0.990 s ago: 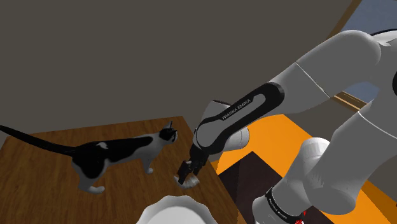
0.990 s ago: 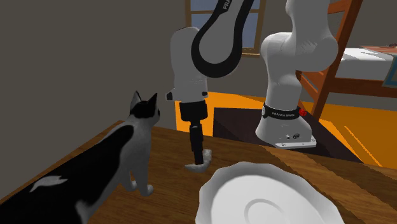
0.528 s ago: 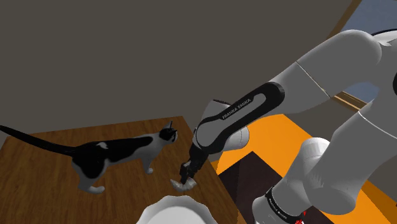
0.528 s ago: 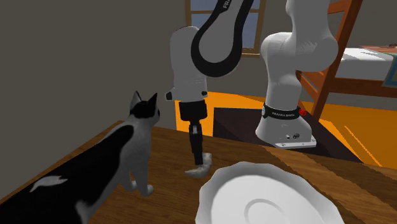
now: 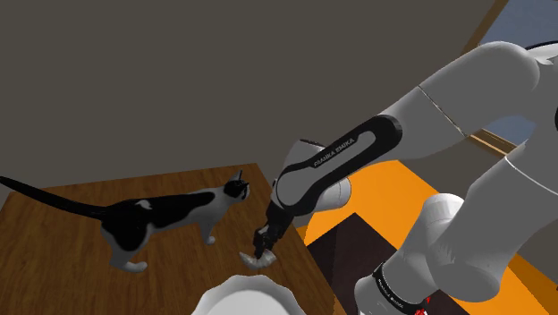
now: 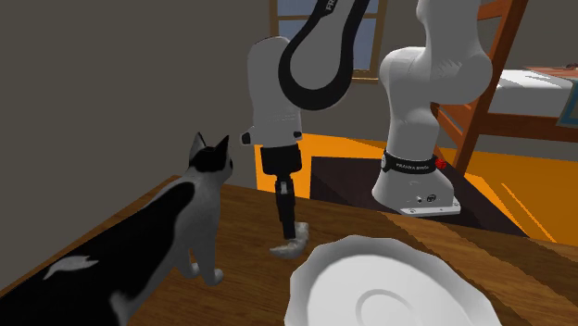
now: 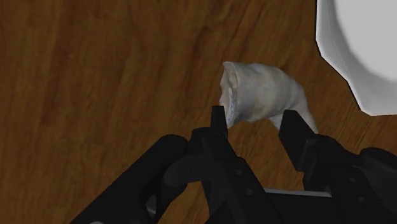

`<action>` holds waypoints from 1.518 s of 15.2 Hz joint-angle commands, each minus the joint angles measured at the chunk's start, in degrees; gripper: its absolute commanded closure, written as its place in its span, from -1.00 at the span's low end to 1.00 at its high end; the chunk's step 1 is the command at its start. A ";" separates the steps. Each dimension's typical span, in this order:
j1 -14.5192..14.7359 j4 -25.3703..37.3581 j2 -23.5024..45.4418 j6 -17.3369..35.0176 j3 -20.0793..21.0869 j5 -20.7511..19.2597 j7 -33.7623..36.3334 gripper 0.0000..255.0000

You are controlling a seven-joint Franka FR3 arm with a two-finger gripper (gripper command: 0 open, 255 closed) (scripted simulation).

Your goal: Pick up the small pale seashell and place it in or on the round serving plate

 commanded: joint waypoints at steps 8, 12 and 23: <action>-1.23 -0.54 -6.75 -5.80 -0.10 -5.68 5.72 1.00; 3.89 -3.09 -4.57 12.80 7.38 -6.10 5.57 -1.00; 3.27 -1.10 9.54 32.42 14.09 -9.58 6.55 -1.00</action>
